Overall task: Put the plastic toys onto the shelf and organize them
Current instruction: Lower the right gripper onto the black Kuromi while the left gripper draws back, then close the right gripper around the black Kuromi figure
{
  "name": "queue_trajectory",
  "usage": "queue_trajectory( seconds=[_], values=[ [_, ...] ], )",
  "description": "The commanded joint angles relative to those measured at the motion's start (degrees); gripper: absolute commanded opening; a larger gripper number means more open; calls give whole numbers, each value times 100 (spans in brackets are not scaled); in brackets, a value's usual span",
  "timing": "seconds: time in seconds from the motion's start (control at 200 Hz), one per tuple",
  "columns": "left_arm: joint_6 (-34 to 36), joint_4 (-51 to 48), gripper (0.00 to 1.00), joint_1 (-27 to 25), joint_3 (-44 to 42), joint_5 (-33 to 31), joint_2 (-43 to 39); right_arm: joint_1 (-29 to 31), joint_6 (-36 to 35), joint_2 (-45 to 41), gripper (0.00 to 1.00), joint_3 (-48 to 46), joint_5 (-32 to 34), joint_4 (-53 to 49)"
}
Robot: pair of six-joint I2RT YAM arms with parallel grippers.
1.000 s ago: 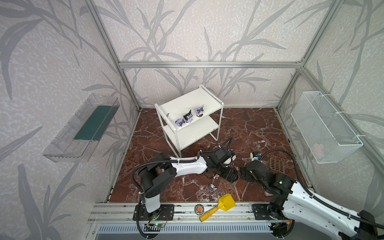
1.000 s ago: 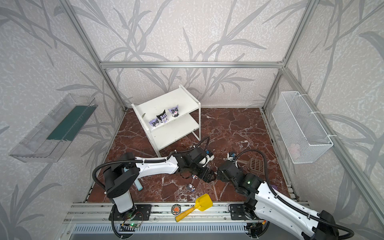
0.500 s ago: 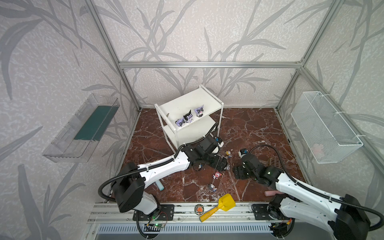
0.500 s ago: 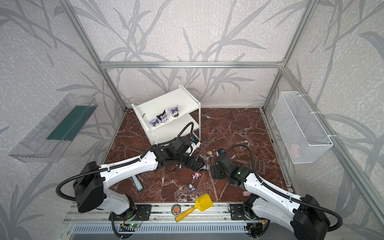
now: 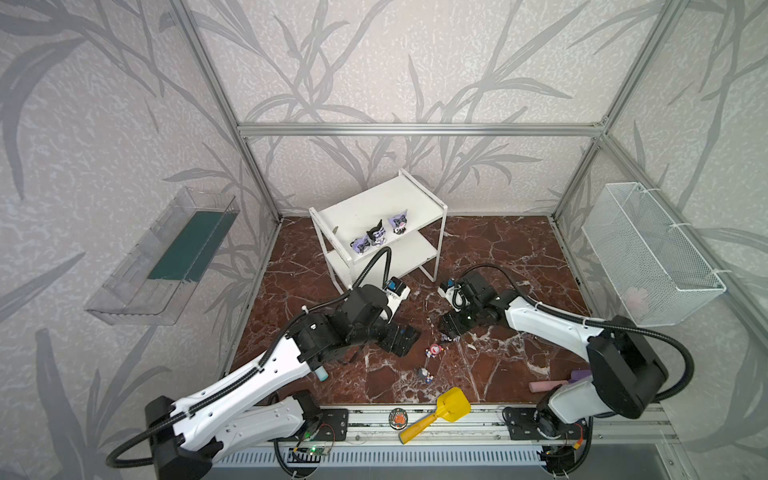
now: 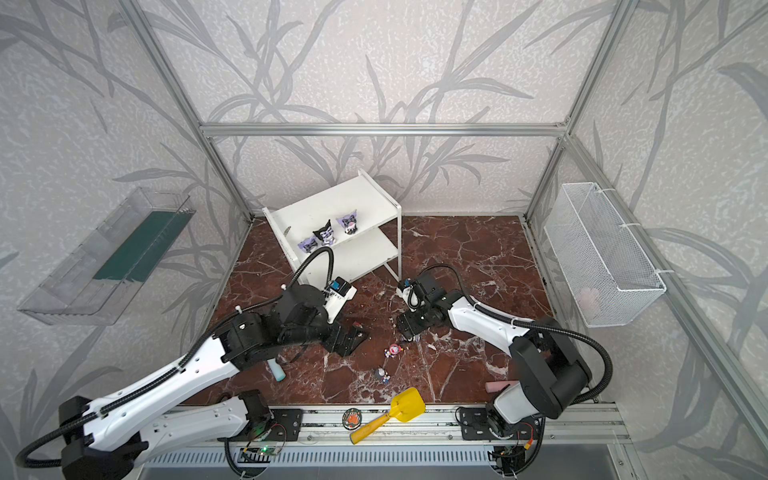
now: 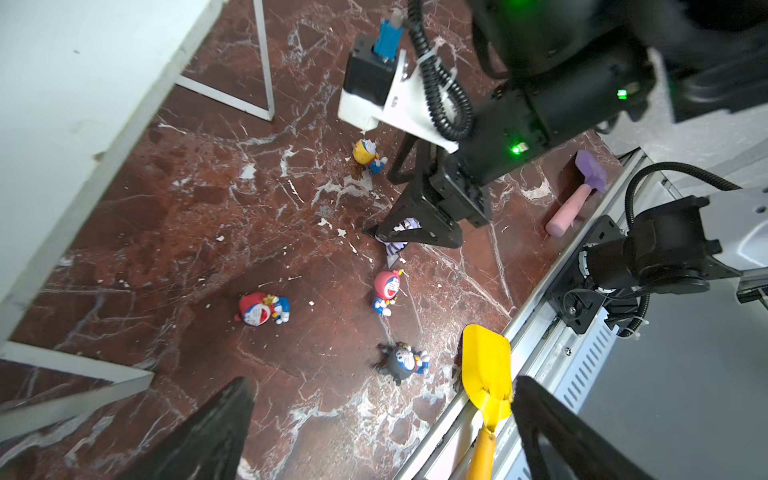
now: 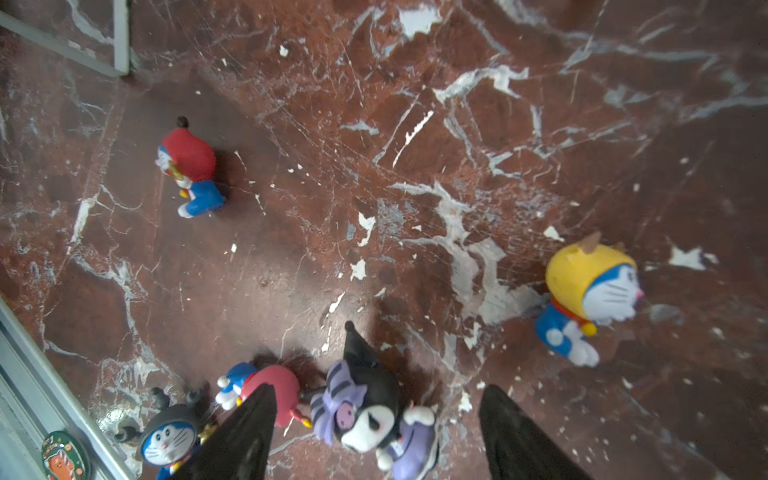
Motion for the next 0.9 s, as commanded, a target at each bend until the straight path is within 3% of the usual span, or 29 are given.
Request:
queue_trajectory(
  seconds=[0.0,0.415,0.685,0.895],
  values=[
    [353,-711,99,68,-62,-292,-409,-2,-127,97,78,1,-477,-361],
    [1035,-679,99,148,-391,-312,-1093,447,314,-669,78,-683,-905,-330],
    [993,-497,99,356,-532,-66,-1258,537,586,-993,75,-470,386,-674],
    [994,-458,99,439,-585,-42,-1319,547,764,-732,70,-185,706,-905]
  ],
)
